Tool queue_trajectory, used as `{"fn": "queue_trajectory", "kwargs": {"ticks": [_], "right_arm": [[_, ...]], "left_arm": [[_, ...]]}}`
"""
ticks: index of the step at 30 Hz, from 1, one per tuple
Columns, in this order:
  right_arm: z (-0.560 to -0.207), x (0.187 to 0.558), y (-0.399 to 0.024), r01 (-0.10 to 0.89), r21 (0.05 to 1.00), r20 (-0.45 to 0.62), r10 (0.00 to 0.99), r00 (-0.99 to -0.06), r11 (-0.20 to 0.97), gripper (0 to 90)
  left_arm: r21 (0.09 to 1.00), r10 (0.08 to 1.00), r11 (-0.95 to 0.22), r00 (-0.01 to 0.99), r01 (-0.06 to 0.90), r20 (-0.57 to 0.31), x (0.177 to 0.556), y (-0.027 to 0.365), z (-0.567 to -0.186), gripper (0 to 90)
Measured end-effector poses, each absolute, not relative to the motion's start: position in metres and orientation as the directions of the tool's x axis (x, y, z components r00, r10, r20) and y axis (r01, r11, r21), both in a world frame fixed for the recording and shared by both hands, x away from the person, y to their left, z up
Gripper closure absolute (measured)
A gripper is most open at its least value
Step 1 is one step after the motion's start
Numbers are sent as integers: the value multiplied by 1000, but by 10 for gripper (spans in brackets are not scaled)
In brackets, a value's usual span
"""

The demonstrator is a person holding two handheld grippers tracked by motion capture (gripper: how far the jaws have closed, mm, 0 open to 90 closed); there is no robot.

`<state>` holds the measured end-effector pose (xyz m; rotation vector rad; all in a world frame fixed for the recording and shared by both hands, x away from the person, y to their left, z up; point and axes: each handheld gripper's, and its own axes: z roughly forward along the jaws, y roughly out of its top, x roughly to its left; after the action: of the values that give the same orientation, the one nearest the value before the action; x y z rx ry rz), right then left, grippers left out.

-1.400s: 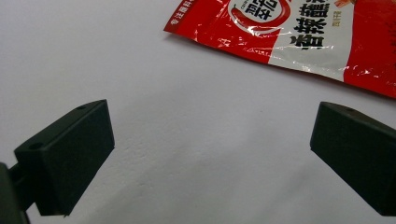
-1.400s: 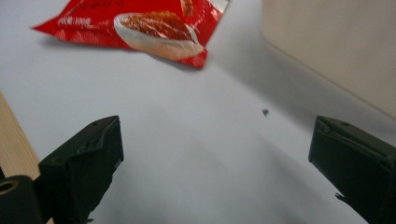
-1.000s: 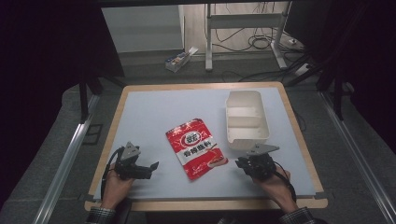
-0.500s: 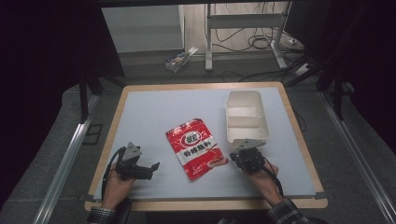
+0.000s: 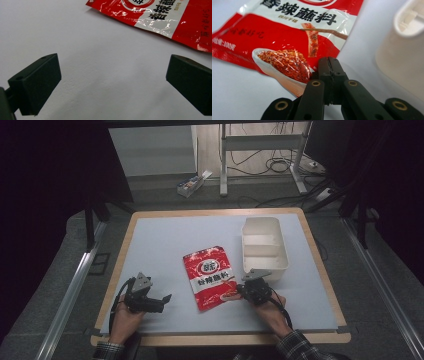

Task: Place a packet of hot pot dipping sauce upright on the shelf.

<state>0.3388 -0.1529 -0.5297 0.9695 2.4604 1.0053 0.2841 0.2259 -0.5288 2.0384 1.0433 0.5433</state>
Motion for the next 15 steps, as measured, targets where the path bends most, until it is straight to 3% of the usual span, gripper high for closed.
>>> {"fn": "queue_trajectory", "kwargs": {"ticks": [15], "right_arm": [[-531,323,-132,443,710,5,626,-780,547,900]], "left_arm": [[784,818,-368,575,500,17,285,224,-529,0]]}}
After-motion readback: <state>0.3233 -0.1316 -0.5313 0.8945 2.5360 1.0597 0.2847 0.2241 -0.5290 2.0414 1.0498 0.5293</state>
